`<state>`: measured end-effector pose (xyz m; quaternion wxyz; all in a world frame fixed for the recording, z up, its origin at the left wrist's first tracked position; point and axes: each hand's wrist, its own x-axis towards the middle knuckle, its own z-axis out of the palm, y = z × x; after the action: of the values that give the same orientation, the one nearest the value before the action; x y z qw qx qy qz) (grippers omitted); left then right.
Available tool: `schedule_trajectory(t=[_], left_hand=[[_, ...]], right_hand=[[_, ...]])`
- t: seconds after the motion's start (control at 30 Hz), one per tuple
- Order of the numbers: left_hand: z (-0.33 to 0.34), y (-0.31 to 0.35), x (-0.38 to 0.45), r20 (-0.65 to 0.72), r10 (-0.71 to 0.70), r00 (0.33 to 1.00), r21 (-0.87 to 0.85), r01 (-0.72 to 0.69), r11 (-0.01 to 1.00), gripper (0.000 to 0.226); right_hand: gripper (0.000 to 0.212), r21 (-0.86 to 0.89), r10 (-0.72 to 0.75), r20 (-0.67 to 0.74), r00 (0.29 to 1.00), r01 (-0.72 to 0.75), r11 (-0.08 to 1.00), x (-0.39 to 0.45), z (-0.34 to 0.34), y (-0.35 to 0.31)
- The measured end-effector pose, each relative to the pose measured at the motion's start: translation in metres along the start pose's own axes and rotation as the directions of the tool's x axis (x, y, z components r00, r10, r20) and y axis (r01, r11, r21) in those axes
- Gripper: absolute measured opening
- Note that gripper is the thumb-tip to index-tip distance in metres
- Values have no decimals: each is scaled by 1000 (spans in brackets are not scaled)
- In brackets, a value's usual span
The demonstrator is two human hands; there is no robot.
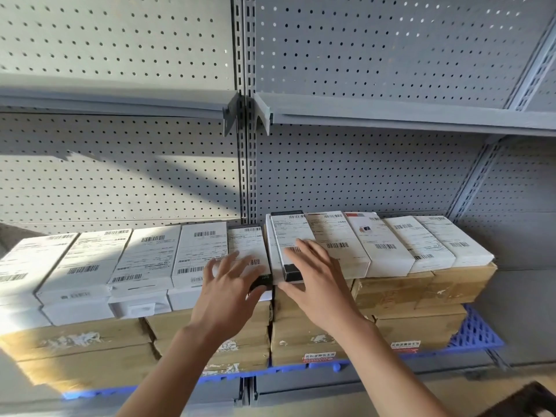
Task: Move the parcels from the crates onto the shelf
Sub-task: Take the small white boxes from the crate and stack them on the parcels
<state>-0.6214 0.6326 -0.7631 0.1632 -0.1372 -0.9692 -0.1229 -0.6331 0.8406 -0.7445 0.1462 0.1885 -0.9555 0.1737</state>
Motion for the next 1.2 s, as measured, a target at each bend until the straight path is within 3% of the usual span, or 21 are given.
schedule_trajectory(t=[0.17,0.53,1.2], left_hand=[[6,-5,2,-23,5,1000,26,-4,1000,37],[5,-2,2,-58,-4,998,52,7,999,33],[1,-1,-2,-28,2,1000,9,-2,1000,38]], right_hand=[[63,-41,-3,30,1000,4,999,9,3,-5],[52,-38,-50,-125,991,45,998,17,14,-6],[50,63,-51,-140,989,60,996,19,18,4]])
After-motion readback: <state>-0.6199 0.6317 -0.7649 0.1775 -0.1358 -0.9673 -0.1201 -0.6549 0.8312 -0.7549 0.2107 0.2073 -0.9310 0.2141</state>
